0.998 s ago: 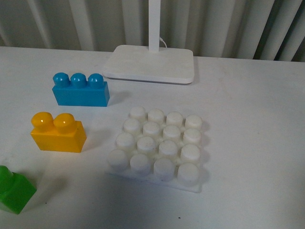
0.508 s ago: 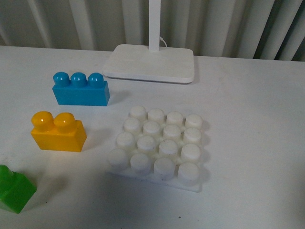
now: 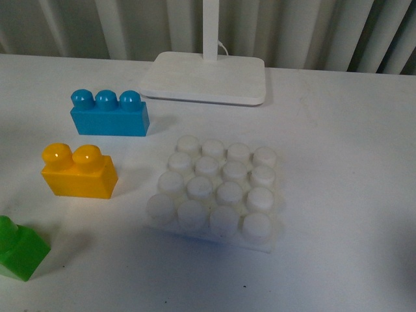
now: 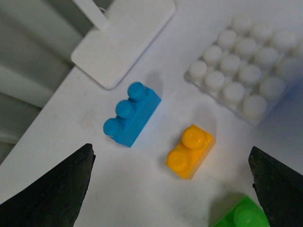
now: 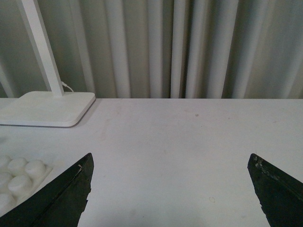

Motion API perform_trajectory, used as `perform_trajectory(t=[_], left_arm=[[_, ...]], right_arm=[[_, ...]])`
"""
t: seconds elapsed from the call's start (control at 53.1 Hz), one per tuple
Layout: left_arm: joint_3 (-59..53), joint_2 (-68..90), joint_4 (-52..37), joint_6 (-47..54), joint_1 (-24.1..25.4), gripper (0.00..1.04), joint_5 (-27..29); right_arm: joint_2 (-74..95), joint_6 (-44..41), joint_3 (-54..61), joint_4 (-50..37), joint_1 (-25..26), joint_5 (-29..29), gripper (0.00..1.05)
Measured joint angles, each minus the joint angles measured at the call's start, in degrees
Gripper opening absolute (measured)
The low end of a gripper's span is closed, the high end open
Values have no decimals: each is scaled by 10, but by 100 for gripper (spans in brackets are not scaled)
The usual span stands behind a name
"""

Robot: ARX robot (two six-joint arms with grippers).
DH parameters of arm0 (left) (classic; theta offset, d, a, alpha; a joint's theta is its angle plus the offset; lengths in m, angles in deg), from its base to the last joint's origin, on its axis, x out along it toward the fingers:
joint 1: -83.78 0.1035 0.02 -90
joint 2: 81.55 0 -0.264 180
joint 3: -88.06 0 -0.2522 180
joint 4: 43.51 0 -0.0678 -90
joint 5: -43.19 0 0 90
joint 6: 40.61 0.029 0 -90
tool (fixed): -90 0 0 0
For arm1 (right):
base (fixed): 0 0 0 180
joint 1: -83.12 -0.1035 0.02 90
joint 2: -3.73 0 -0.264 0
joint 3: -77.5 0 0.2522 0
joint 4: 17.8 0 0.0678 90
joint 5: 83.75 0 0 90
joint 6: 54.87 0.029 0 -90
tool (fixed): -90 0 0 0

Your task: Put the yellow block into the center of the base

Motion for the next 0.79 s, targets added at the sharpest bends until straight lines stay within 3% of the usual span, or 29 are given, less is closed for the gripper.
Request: perform_trajectory(t=[0.169,0.264,0.546,0.791], left_arm=[[101,121,147,162,-27,98,62],[137,169,186,214,-40,98,97],[222,274,220,300,-61,98,173],[262,337,236,308,-85,98,181]], right_arm=[[0,0,0,0,0,0,96],[0,0,0,0,0,0,96],[0,0,0,0,0,0,96],[0,0,0,0,0,0,96]])
